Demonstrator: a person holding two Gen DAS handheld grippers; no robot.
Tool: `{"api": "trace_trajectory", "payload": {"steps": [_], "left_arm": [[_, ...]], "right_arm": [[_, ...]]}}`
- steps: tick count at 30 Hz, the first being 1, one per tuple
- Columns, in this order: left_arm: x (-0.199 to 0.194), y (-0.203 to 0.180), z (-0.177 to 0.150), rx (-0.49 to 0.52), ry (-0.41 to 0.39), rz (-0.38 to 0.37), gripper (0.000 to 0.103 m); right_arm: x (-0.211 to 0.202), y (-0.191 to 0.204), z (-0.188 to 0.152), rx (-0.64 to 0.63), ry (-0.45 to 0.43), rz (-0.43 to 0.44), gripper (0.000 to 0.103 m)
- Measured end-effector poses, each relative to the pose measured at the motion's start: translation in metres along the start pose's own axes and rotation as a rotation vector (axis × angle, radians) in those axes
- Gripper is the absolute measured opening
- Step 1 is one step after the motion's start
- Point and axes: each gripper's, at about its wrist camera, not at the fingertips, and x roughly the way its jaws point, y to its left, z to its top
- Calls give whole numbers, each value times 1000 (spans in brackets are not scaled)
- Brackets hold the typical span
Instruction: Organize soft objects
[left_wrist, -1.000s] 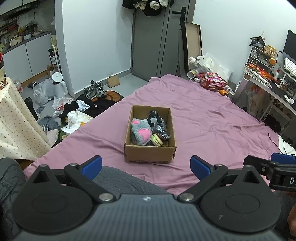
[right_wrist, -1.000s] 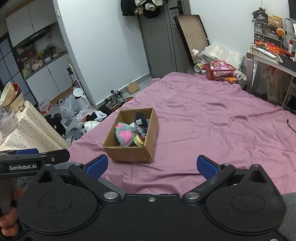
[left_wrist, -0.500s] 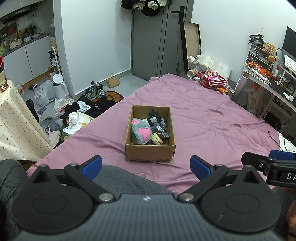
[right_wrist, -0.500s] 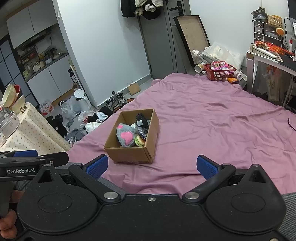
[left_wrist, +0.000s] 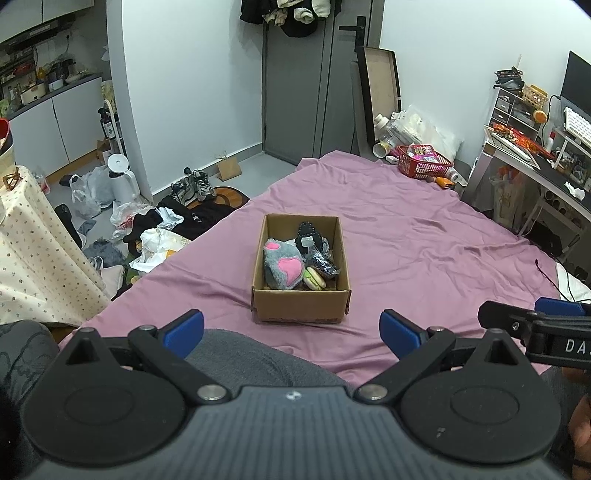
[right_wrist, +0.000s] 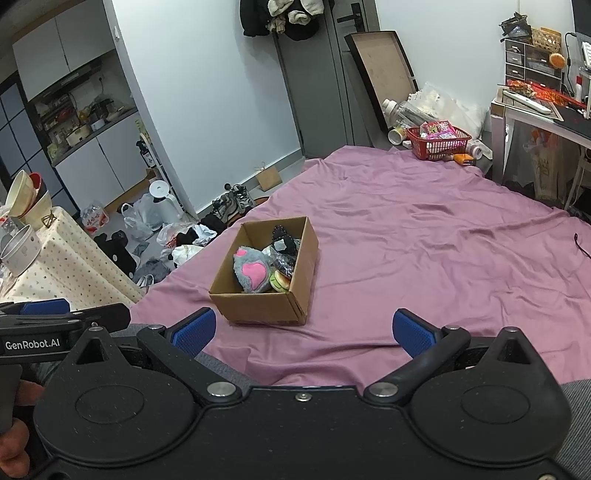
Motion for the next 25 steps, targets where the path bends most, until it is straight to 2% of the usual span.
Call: {"api": "trace_trajectory", "payload": {"steps": [13, 25], "left_arm": [[0, 5, -4, -7, 7, -2, 101], [18, 0, 1, 4, 13, -31, 101]], "right_arm": [[0, 0, 0, -3, 1, -8, 103], [4, -9, -2, 28, -1, -16, 103]]}}
